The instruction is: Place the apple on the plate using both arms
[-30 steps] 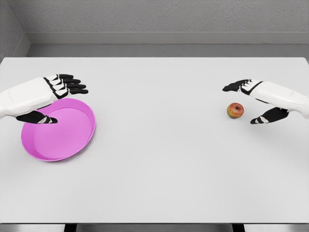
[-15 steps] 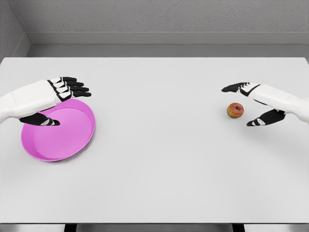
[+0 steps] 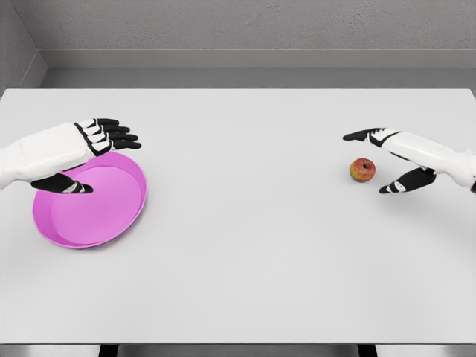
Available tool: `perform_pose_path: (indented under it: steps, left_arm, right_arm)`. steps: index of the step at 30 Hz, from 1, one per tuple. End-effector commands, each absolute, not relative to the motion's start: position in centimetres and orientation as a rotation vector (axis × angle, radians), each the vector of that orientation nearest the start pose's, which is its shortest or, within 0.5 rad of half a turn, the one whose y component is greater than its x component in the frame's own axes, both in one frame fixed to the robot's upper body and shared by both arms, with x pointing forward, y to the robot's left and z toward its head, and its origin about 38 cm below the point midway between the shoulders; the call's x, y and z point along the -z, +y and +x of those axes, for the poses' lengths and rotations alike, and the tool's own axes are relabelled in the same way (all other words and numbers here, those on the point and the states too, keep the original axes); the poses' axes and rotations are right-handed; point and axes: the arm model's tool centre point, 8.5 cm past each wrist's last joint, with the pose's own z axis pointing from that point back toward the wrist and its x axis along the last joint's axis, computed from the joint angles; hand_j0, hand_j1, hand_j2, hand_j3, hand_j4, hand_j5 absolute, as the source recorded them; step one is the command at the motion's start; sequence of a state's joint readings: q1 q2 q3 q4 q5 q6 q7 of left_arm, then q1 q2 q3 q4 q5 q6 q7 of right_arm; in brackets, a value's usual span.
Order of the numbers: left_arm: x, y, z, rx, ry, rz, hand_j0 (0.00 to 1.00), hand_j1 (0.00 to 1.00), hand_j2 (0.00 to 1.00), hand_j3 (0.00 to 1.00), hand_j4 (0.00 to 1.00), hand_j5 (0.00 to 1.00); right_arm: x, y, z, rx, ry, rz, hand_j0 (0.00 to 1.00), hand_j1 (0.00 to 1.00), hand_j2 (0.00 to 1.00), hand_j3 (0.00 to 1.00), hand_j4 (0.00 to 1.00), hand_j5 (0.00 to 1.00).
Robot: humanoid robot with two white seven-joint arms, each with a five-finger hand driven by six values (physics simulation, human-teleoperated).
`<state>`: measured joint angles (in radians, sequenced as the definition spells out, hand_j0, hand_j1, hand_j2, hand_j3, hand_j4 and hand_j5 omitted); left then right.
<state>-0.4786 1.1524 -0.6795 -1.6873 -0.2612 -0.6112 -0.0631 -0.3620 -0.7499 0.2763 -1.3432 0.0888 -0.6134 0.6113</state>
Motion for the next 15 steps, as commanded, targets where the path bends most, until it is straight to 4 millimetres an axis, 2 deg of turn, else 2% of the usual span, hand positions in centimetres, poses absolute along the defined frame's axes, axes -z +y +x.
perform_pose_path:
  steps: [1, 8, 15]
  left_arm:
    - [-24.2, 33.7, 36.5, 1.926, -1.708, 0.400, 1.00, 1.00, 1.00, 1.00, 1.00, 1.00]
    - [-24.1, 33.5, 36.5, 1.925, -1.712, 0.395, 1.00, 1.00, 1.00, 1.00, 1.00, 1.00]
    - [-24.2, 33.5, 36.5, 1.926, -1.713, 0.397, 1.00, 1.00, 1.00, 1.00, 1.00, 1.00]
  right_arm:
    - [-17.1, -35.3, 41.3, -1.583, -1.569, -0.160, 1.00, 1.00, 1.00, 1.00, 1.00, 1.00]
    - [-16.7, -35.7, 41.3, -1.577, -1.551, -0.159, 1.00, 1.00, 1.00, 1.00, 1.00, 1.00]
    - [-14.8, -37.1, 42.2, -1.565, -1.458, -0.162, 1.00, 1.00, 1.00, 1.00, 1.00, 1.00]
